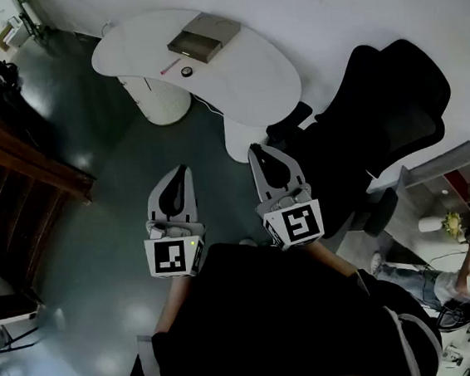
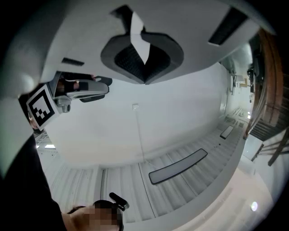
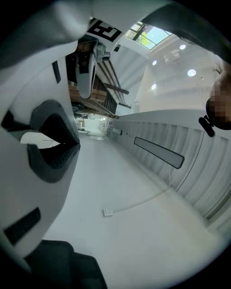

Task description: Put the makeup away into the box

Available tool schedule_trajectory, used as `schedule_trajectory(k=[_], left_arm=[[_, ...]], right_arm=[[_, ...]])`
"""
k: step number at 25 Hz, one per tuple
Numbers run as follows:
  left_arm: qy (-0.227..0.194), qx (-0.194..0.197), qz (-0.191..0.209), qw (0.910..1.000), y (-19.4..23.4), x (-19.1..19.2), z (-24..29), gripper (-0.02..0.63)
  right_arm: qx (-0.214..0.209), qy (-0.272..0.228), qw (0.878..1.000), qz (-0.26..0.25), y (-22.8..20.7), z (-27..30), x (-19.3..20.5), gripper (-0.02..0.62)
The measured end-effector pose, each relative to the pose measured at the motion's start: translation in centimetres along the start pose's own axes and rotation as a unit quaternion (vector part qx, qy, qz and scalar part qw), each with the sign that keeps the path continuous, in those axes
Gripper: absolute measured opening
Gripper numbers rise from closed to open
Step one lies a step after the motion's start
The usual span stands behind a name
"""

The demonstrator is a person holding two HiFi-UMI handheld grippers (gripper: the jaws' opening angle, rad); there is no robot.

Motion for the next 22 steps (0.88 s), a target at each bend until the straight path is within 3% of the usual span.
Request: schedule_trajectory(k=[4, 9, 13, 22], left_arm=[[0.016, -0.010, 0.006, 0.9998, -1.0, 0.0, 0.8, 0.008], [-0.011, -0.019, -0.001, 0.9998, -2.3, -0.1, 1.4, 0.008], [0.008, -0.024, -0.001, 0.9997, -3.0, 0.6, 1.6, 0.008], [0.006, -0.023, 0.001, 0.9997, -0.6, 1.9, 4.7, 0.008]], right_arm=[[-0.005, -0.005, 1.000, 0.006, -1.5, 0.1, 0.0, 0.020], [-0.014, -0.004, 1.000, 0.025, -2.8, -0.3, 0.9, 0.021], [-0.030, 0.005, 0.999, 0.044, -3.5, -0.4, 1.9, 0.021], [-0.046, 0.009, 0.998, 0.035, -4.2, 3.7, 3.7, 0.025]])
Point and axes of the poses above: the fingertips, and each gripper's own axes: z forward along the fingers, y to its left, x out of its underside, the point moved 3 cm from there along -z, backward along the fingers, and after that the axes turned 1 degree about -y, right-handed, at the moved point
